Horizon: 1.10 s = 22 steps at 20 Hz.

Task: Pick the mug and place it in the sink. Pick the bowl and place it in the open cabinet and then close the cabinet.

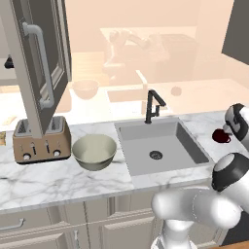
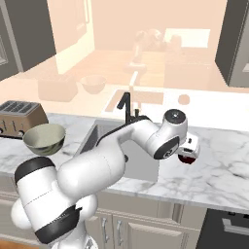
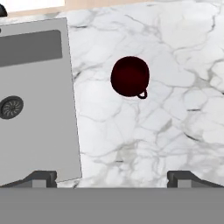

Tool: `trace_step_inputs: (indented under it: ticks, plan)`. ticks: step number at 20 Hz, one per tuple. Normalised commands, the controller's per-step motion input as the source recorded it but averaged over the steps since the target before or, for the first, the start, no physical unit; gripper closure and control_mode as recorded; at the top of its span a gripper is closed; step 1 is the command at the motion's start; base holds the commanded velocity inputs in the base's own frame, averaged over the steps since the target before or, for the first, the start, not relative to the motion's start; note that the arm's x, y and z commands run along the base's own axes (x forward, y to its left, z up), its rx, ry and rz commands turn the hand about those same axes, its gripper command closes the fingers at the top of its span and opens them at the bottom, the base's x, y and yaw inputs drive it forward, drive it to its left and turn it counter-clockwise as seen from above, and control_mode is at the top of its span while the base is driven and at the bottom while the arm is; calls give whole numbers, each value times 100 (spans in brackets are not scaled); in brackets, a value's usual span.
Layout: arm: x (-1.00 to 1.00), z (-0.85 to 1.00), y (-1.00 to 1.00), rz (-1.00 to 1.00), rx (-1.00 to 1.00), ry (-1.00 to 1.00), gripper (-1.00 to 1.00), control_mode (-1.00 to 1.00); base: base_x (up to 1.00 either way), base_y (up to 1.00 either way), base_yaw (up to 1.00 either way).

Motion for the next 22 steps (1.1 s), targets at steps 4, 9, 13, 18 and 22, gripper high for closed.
trace_step_inputs:
  ticks: [4, 9, 13, 18, 22]
  plan:
    - [32, -16, -24, 7, 0, 0, -100, -100, 0, 0, 0]
    - [21, -12, -25, 9, 0, 0, -100, -100, 0, 0, 0]
    - [14, -14, -20, 7, 0, 0, -100, -100, 0, 0, 0]
    - [0, -17, -2, 1, 0, 12, -100, -100, 0, 0, 0]
    - [0, -24, 0, 0, 0, 15, -100, -100, 0, 0, 0]
